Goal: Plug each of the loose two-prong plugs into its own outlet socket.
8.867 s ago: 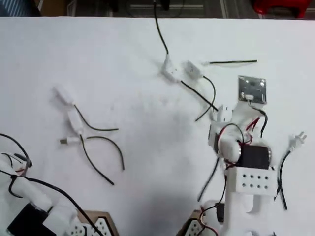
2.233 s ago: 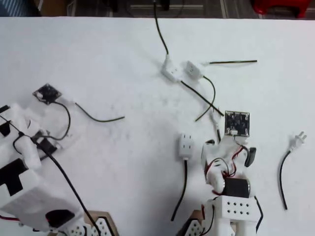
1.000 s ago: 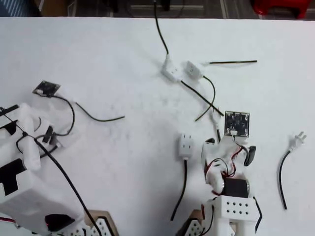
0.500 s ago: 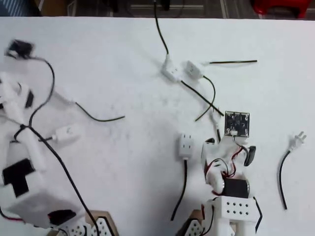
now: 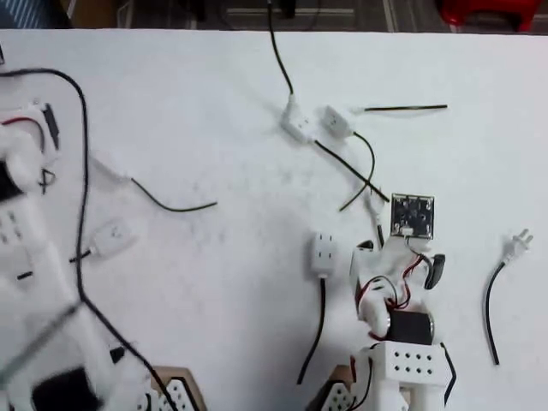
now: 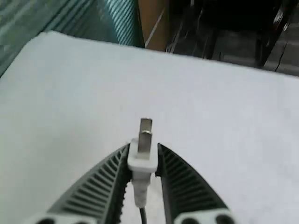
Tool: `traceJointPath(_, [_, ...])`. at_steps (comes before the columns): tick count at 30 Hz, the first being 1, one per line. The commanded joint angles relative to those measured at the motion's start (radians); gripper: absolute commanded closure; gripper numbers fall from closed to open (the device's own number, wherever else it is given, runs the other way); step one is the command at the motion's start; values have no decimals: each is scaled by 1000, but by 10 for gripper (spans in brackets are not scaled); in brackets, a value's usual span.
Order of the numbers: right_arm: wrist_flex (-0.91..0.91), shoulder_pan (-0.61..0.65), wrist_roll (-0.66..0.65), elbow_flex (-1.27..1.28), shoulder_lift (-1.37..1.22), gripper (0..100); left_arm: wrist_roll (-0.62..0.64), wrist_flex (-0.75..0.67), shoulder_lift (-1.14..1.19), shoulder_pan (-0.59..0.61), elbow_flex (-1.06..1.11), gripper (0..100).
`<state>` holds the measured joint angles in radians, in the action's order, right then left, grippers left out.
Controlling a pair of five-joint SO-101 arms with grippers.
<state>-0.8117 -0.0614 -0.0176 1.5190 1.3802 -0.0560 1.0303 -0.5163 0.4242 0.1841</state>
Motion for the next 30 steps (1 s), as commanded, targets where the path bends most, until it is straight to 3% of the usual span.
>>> traceJointPath(1, [18, 4, -11, -8, 10, 559, 74, -193, -269, -90, 201, 977])
traceJointPath(8, [18, 4, -11, -8, 10, 559, 181, -667, -679, -197, 726, 977])
traceJointPath(12, [18, 4, -11, -8, 10, 559, 244, -813, -865, -199, 899, 977])
traceJointPath(16, [18, 4, -11, -8, 10, 559, 315, -856, -1046, -220, 979, 978])
traceJointPath(22, [16, 4, -3, -8, 10, 559, 318, -852, -1302, -415, 1033, 978])
traceJointPath(30, [12, 4, -5, -75, 25, 559, 318, -856, -1296, -547, 1066, 978])
